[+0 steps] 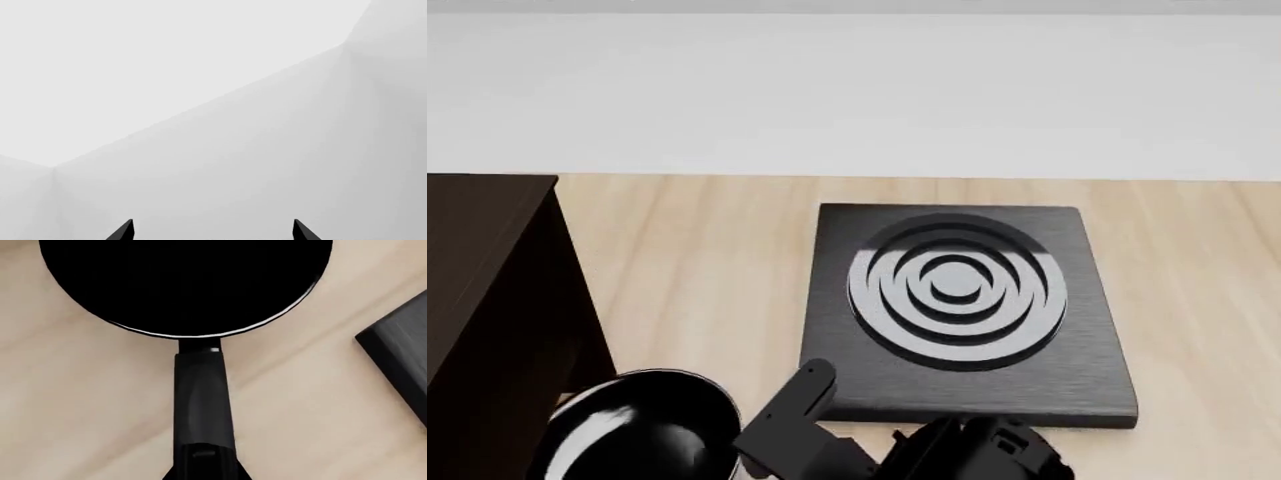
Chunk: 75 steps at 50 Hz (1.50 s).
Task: Put the frying pan under the cabinet shelf.
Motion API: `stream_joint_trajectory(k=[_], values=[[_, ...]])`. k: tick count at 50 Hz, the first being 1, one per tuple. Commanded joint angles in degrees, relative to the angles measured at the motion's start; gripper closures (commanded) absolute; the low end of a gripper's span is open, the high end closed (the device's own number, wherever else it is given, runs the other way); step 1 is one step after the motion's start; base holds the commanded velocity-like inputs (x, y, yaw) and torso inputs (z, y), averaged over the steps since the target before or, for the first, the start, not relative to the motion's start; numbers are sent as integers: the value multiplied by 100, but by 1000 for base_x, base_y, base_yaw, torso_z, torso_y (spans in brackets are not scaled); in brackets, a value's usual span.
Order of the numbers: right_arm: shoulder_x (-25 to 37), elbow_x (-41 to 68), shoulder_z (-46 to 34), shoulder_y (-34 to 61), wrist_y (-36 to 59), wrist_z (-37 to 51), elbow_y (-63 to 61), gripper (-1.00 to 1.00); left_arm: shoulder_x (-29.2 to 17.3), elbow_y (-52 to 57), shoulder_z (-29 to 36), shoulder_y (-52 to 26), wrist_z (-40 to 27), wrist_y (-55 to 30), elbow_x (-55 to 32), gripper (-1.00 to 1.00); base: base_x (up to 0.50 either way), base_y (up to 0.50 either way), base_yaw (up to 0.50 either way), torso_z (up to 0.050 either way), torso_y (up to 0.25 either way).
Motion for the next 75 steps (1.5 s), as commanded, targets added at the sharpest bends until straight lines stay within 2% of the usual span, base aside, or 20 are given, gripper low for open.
stream_joint_trajectory(k=[1,13,26,31,36,39,40,43,48,53,55,56,57,59,60,61,63,65,66,75], values=[[-1010,-619,-167,-184,-882,-1224,1837,100,-62,36,55,-57,-153,-53,-142,-100,0,0,5,0,0],[-1261,332,54,-655,-79,-1428,1430,100,39,-5,310,-164,47,13,243,-100,1,2,6,0,0],[-940,1579,326,-1189,914,-431,-642,100,28,-42,388,-289,66,12,220,-100,0,4,6,0,0],[-944,2380,610,-1383,1249,170,-1212,100,25,-34,366,-337,-12,3,84,-100,0,4,3,0,0],[-964,4255,1531,-1790,830,2379,-2711,100,-71,-21,341,-348,-32,-9,9,-100,0,4,1,0,0],[-1339,5087,1553,-1980,511,3239,-3838,100,-73,-26,385,-220,84,95,193,-100,0,4,1,0,0],[-1398,4893,1525,-1981,469,3451,-4000,100,-70,-25,404,-200,104,106,222,-100,0,4,0,0,0],[-1472,4176,1667,-1887,362,2889,-3579,100,-20,-43,410,-219,67,127,184,-100,0,4,5,0,0],[-1638,2717,1530,-1610,-7,1309,-2433,100,-133,-3,395,-115,-25,92,57,-100,0,2,4,0,0],[-1786,1780,1435,-1420,-615,673,-1733,100,-165,-2,452,-92,-112,39,10,-100,0,5,5,0,0],[-1769,1891,1590,-1411,-697,644,-1392,100,-184,9,469,-65,-106,43,29,-100,0,5,5,0,0],[-1635,1197,1379,-1365,-1022,643,-1380,-100,-205,19,464,-8,-96,68,42,-100,0,5,5,0,0],[-1564,1445,1573,-1405,-1013,578,-1122,-100,-237,48,474,80,-59,105,112,-100,0,4,0,0,0],[-1244,-181,854,-1329,-1670,772,-1157,-100,-301,113,478,286,34,218,269,-100,0,0,0,0,0],[-1164,534,1279,-1436,-1517,693,-1055,-100,-326,128,474,394,77,288,355,-100,0,0,0,0,0],[-982,-325,900,-1326,-1830,1089,-1219,-100,-350,151,480,500,124,357,449,-100,0,0,0,0,0],[-701,268,1345,-1424,-1635,1157,-1410,-100,-390,186,502,723,230,505,646,-100,0,0,0,0,0],[-381,-378,1139,-1370,-1672,1709,-1749,-100,-410,196,546,902,352,647,844,-100,0,0,0,0,0],[-185,150,1386,-1448,-1511,1726,-1966,-100,-409,189,563,948,390,691,904,-100,0,0,0,0,0],[817,950,1825,-1590,-861,3102,-3350,-100,-295,10,834,1191,752,1067,1522,-100,0,0,0,0,0]])
